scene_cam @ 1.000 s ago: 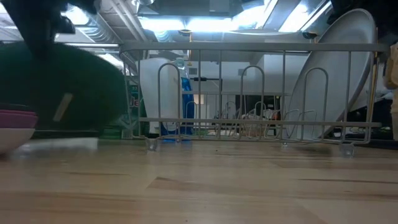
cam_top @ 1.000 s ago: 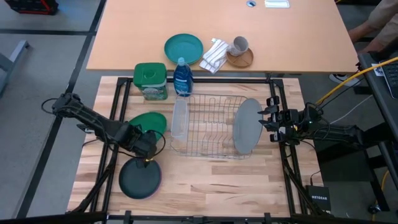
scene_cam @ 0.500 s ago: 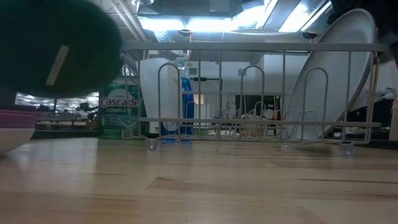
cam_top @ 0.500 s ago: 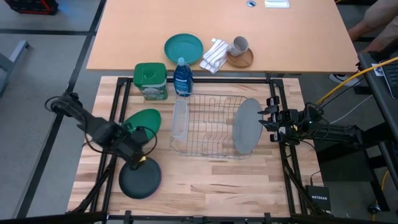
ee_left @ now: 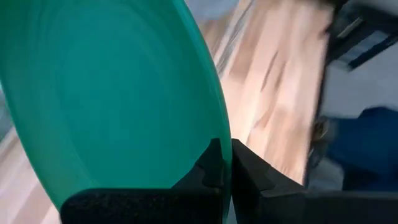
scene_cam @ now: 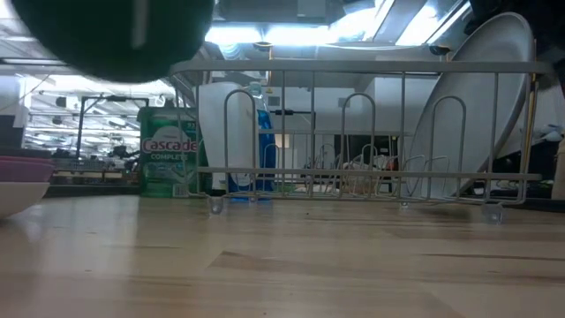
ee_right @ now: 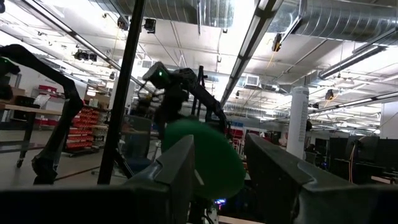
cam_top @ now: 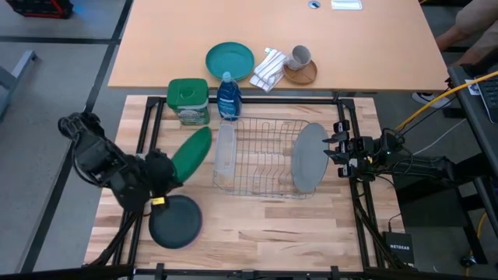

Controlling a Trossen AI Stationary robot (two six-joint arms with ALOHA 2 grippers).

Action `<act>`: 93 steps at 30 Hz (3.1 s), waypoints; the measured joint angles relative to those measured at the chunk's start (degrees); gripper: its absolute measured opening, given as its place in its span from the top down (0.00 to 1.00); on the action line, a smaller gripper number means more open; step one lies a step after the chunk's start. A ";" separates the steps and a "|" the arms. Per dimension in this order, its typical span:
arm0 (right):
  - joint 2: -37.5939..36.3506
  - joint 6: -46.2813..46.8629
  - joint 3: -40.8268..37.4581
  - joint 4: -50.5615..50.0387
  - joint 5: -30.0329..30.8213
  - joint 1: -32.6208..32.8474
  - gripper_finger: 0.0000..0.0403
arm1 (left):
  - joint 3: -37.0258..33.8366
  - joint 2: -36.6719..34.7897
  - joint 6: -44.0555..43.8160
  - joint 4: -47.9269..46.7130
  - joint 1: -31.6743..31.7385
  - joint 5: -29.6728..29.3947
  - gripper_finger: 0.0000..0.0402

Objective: Sort dishes
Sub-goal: Put the green plate into the dish rack

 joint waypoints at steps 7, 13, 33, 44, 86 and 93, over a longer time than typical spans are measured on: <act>0.00 0.00 0.01 0.04 0.00 0.01 0.63 | 0.15 0.14 16.94 20.41 -0.72 -6.58 1.00; 0.00 -0.01 0.00 0.04 0.00 0.02 0.63 | 0.15 1.12 35.57 39.23 -0.58 -7.77 1.00; -0.02 -0.03 0.00 0.79 -0.02 0.01 0.63 | 0.15 19.92 67.31 75.33 6.11 -0.89 1.00; -0.03 -0.05 0.00 4.10 -0.62 0.01 0.63 | 0.15 32.45 61.59 97.52 13.51 -0.96 1.00; -0.31 -3.04 0.01 4.65 -0.61 0.00 0.63 | 0.15 45.05 16.92 97.54 27.89 -5.38 1.00; -0.30 -3.04 0.01 4.61 -0.63 -0.01 0.63 | 0.15 45.05 8.03 86.44 28.88 -5.33 1.00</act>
